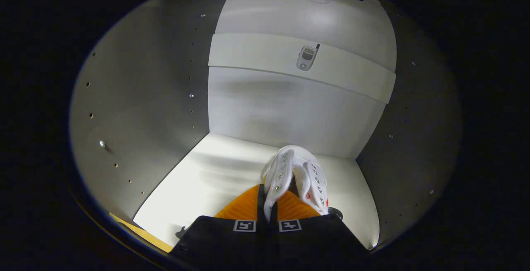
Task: Open the shoe cabinet door, grab the shoes and put them into the shoe cabinet, then close the shoe cabinet door.
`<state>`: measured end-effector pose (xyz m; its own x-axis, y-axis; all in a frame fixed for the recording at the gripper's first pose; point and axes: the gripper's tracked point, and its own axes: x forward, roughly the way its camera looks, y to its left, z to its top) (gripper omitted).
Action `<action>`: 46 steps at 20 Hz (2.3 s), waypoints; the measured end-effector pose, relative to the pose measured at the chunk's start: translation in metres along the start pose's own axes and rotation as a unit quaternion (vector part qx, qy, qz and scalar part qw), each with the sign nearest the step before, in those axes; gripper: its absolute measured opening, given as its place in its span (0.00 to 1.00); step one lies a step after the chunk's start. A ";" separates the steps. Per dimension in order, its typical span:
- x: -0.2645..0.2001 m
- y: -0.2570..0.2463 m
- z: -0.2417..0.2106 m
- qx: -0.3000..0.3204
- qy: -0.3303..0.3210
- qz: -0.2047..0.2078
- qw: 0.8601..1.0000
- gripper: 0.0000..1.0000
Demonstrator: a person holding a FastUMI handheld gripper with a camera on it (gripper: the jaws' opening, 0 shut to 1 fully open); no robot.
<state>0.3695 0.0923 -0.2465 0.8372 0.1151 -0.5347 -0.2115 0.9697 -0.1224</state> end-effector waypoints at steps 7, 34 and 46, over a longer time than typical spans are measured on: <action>-0.009 0.009 -0.002 0.041 0.019 0.013 0.999 0.12; -0.332 -0.011 0.061 0.113 -0.225 -0.003 0.968 0.98; -0.521 -0.065 -0.008 0.144 -0.239 -0.023 0.960 0.98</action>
<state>-0.0573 -0.0324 0.0331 0.9927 0.0900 -0.0807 -0.0783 0.9874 0.1375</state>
